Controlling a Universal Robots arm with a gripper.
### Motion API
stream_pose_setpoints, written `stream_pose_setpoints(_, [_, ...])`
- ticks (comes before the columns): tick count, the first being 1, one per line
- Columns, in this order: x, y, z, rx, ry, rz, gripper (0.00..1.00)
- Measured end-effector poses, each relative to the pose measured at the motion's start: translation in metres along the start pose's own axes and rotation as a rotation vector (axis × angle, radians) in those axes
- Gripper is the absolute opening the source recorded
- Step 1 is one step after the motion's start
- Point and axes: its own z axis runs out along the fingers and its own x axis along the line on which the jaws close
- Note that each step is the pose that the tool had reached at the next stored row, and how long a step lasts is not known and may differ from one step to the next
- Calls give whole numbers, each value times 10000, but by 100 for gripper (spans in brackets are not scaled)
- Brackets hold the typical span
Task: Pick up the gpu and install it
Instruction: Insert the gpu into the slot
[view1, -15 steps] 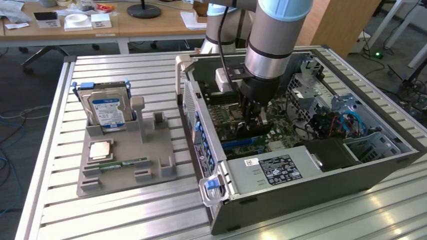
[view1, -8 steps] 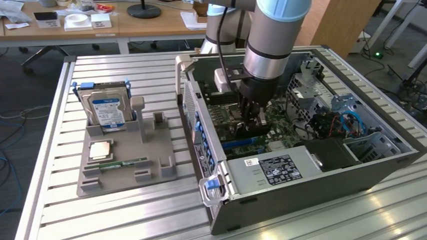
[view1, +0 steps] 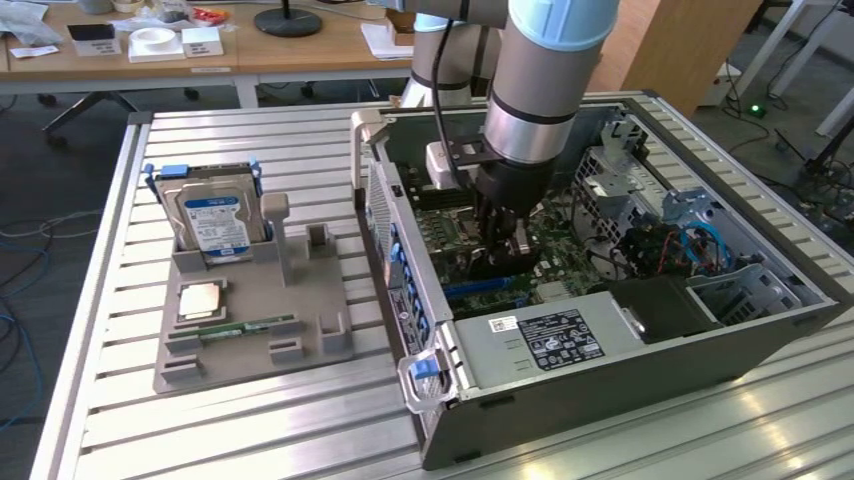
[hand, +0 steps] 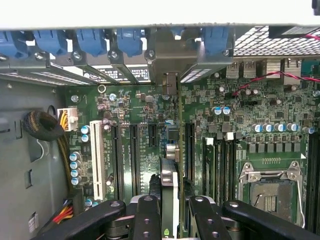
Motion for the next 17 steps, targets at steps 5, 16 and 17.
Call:
stream_pose_setpoints(5, [-1, 0, 15, 4, -8, 0, 27])
stream_pose_setpoints(16, [1, 2, 43, 1, -3, 0, 27])
stream_pose_setpoints(17, [1, 2, 45, 1, -3, 0, 27])
